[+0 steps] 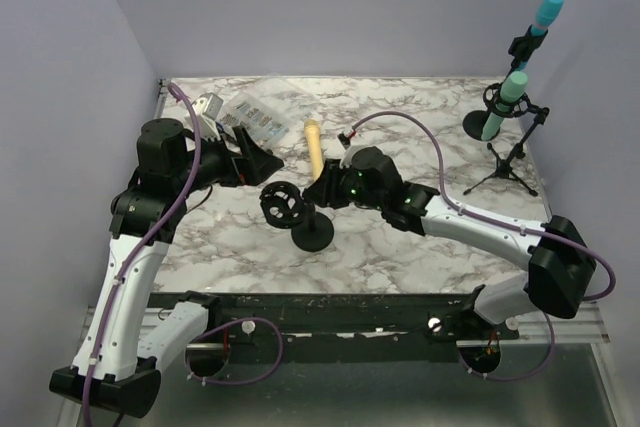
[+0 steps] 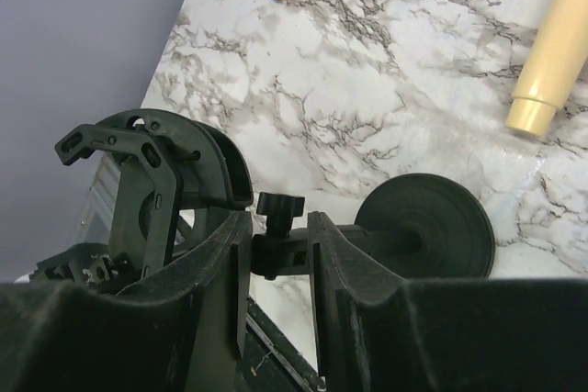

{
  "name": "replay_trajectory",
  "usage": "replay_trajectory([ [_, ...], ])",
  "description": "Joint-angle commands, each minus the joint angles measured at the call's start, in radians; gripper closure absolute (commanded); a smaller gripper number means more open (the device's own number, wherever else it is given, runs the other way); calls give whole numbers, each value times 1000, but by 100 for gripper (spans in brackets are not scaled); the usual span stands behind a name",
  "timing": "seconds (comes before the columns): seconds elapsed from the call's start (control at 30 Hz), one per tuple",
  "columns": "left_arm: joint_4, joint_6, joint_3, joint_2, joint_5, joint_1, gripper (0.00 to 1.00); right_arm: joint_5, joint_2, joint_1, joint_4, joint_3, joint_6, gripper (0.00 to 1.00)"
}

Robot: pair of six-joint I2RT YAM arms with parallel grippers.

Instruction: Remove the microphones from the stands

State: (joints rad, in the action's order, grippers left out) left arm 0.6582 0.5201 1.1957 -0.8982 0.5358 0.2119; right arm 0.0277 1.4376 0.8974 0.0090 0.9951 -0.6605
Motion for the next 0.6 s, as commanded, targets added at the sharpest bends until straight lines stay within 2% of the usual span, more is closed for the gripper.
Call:
replay_trajectory([
  [0.0, 0, -4, 32, -9, 27, 7, 3, -60, 102, 0, -239, -51, 73, 67],
  [0.2, 11, -32, 20, -45, 57, 14, 1, -48, 94, 0, -243, -33, 77, 64],
  [0.3, 43, -77, 20, -79, 56, 28, 2, -44, 69, 1, -255, -6, 82, 58],
  [0.43, 118, -175, 54, -122, -21, 52, 2, -46, 37, 0, -281, 50, 99, 48],
  [0.57, 215, -262, 123, -187, -50, 52, 9, -47, 16, 1, -322, 113, 117, 38],
])
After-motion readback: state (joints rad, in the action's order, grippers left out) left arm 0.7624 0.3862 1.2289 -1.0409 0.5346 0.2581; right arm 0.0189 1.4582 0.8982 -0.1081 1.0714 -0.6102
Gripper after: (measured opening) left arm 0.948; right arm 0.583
